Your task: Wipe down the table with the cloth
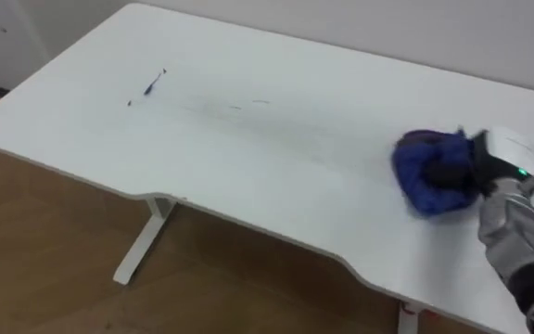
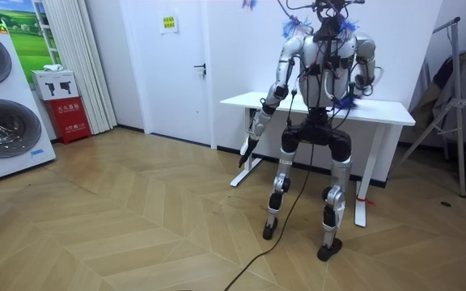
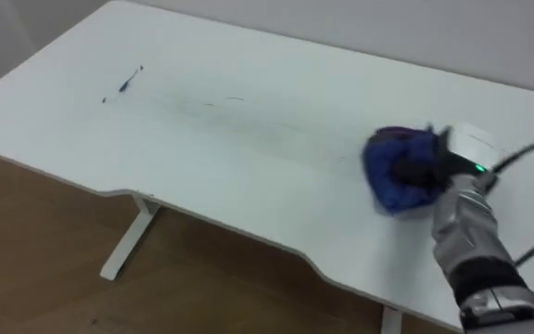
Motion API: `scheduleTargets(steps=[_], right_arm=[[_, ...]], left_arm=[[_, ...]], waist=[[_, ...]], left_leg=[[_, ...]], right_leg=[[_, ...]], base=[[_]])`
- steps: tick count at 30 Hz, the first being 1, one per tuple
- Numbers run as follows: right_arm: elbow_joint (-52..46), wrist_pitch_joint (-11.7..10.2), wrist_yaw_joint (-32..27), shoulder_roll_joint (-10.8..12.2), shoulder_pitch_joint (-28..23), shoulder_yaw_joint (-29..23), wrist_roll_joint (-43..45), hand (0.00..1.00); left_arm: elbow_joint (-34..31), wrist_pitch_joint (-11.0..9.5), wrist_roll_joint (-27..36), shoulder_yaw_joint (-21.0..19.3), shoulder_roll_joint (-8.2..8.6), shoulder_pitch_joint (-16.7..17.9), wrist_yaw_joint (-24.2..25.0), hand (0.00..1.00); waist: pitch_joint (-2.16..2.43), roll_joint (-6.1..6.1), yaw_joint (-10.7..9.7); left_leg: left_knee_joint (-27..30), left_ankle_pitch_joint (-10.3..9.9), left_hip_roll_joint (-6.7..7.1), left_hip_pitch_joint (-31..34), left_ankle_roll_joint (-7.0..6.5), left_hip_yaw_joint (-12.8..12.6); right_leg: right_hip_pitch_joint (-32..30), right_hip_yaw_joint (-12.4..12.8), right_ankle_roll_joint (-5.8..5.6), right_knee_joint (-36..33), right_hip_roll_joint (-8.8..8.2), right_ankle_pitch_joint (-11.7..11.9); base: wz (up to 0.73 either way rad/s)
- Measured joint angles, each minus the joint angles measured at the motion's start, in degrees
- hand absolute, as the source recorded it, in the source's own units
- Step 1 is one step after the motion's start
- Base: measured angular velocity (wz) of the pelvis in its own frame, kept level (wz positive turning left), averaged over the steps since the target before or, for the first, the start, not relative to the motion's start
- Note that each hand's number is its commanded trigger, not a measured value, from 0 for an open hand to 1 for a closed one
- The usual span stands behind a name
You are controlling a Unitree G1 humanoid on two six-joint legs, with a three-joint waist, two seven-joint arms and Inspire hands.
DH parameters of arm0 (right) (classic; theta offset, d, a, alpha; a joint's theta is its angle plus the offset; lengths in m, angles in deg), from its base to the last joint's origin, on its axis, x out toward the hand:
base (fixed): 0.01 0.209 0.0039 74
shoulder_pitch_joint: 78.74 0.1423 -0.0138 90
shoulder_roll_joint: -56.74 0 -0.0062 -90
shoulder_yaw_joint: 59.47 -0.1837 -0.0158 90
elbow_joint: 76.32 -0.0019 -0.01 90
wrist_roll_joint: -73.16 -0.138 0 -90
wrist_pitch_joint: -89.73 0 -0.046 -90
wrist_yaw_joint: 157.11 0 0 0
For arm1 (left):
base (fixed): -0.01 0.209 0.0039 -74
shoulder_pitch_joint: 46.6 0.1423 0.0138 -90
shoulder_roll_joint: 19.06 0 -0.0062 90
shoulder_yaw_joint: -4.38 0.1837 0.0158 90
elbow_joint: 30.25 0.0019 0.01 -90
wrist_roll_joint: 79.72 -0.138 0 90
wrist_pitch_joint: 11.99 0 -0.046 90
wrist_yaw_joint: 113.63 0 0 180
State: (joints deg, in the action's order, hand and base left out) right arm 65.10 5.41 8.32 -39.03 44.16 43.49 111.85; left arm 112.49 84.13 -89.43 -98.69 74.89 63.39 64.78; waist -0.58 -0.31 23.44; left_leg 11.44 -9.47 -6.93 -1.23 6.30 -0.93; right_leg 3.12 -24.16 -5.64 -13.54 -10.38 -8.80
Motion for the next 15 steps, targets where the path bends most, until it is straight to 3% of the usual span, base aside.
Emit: scheduleTargets(steps=[1, 7, 12, 15], right_arm=[[-0.54, -0.67, 0.55, 0.00, 1.09, 0.35, -0.05, 1.00], [2.37, -1.26, 2.64, -0.37, -0.11, 1.01, 0.31, 1.00], [1.88, -3.38, 3.02, -0.62, -4.95, -0.59, -0.60, 1.00], [1.93, -3.65, 3.06, -0.62, -6.25, -0.76, -1.84, 1.00]], left_arm=[[0.15, 0.27, 0.05, 0.01, 0.01, 0.53, 0.04, 0.00], [0.05, 1.05, 0.14, 0.25, 0.00, 3.44, 0.15, 0.00], [-2.29, 0.77, 1.26, 0.48, -0.10, 3.08, 0.26, 0.00], [-4.33, -0.65, 1.33, 0.52, -0.22, 2.25, 0.18, 0.00]], waist=[[0.03, -0.04, 0.73], [0.05, -0.46, -0.50], [-0.14, -1.10, -3.23], [-0.23, -1.47, -4.52]], left_leg=[[-0.14, 0.03, 0.25, 0.38, -0.05, 0.88], [-0.73, 0.11, 0.81, -0.61, -0.17, 4.39], [-0.85, 0.11, 0.80, -1.74, -0.17, 4.39], [-1.47, 0.11, 0.82, -2.88, -0.17, 4.22]], right_leg=[[0.06, -0.11, -0.23, -0.04, -0.18, -0.15], [2.86, -2.87, -0.40, 0.01, -0.58, -0.25], [3.72, -3.11, -0.47, 0.05, -0.57, -0.29], [4.42, -2.97, -0.46, 0.22, -0.57, -0.29]], base=[[0.37], [0.30], [-0.05], [-0.07]])
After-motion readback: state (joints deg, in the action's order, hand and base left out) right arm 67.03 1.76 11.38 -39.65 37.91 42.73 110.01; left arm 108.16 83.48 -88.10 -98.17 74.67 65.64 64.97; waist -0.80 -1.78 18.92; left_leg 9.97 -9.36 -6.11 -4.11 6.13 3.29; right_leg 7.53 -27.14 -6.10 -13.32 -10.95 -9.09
